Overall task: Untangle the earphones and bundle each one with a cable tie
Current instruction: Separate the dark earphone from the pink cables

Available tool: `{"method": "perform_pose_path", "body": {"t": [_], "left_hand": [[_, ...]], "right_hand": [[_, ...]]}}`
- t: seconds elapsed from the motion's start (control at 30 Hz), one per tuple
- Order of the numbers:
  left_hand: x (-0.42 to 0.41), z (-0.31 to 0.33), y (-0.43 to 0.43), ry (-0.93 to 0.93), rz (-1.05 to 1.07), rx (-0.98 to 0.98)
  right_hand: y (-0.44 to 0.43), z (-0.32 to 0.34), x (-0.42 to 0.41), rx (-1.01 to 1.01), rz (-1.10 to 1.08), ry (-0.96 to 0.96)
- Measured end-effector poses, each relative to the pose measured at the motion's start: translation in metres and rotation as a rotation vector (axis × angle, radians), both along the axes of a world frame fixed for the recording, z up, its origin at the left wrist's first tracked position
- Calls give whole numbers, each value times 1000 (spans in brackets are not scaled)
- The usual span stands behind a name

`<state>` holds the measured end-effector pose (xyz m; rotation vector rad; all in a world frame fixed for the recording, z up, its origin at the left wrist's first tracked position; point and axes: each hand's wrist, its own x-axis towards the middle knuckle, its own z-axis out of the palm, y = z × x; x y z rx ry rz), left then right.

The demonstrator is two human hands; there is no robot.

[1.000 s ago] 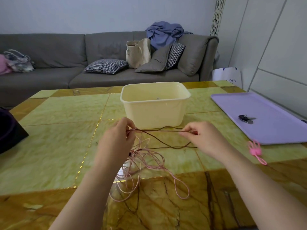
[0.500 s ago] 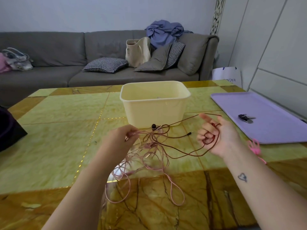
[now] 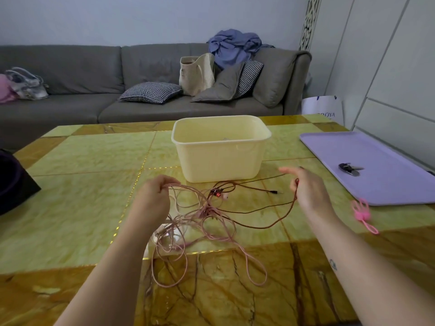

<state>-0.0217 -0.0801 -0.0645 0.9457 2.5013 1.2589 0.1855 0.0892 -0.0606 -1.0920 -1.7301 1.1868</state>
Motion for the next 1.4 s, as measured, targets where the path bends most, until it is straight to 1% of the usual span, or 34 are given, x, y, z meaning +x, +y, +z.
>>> {"method": "perform_pose_path", "body": {"t": [0.07, 0.17, 0.27, 0.33, 0.37, 0.4, 0.43, 0.47, 0.5, 0.57, 0.63, 0.7, 0.77, 0.9, 0.97, 1.0, 1.03, 1.13, 1.17, 1.23, 1.3, 1.33, 1.4], "left_hand": [[-3, -3, -4, 19, -26, -121], [1, -5, -8, -8, -82, -326], [13, 4, -11, -18, -151, -452], [17, 10, -12, 17, -180, -506], [17, 11, -11, 44, -187, -519], [19, 13, -10, 61, -193, -522], [21, 13, -9, 73, -199, -520], [22, 13, -8, 85, -204, -513], [24, 14, -6, 90, -199, -509], [27, 13, -1, 118, -185, -504], [27, 10, 2, 148, -168, -493], [23, 7, 6, 90, -158, -429], [21, 6, 7, 71, -121, -397], [23, 14, 9, 130, -81, -370], [28, 18, 8, 79, -115, -323], [30, 19, 8, 56, -136, -300], [32, 20, 7, 38, -155, -284], [36, 24, 3, -44, -192, -259], [37, 25, 1, -61, -199, -249], [37, 25, 0, 10, -192, -213], [38, 24, 0, 100, -207, -124], [40, 24, 0, 95, -244, -78], [44, 24, 0, 25, -340, -30]], "right_hand": [[-1, -1, 1, 32, 37, -154], [-2, -6, 1, 17, 121, -427], [-1, -12, -2, 25, 214, -707], [-3, -13, -5, 150, 171, -852], [-5, -12, -7, 256, 134, -851], [-9, -10, -11, 364, 117, -807], [-11, -9, -17, 445, 142, -738], [-14, -8, -22, 481, 207, -679], [-18, -11, -31, 465, 299, -643], [-22, -21, -44, 403, 440, -677], [-20, -36, -54, 362, 489, -751], [-16, -45, -58, 323, 488, -734], [-16, -39, -58, 231, 524, -629], [-24, -15, -54, 37, 654, -355], [-31, -3, -51, -65, 721, -251], [-34, 1, -50, -93, 734, -241], [-38, 3, -49, -90, 714, -244], [-44, -1, -50, 116, 575, -316], [-46, -1, -49, 142, 554, -308], [-49, 1, -45, 120, 589, -239], [-51, 7, -41, 90, 657, -184], [-51, 9, -40, 89, 678, -159], [-51, 10, -37, 70, 696, -109]]}}
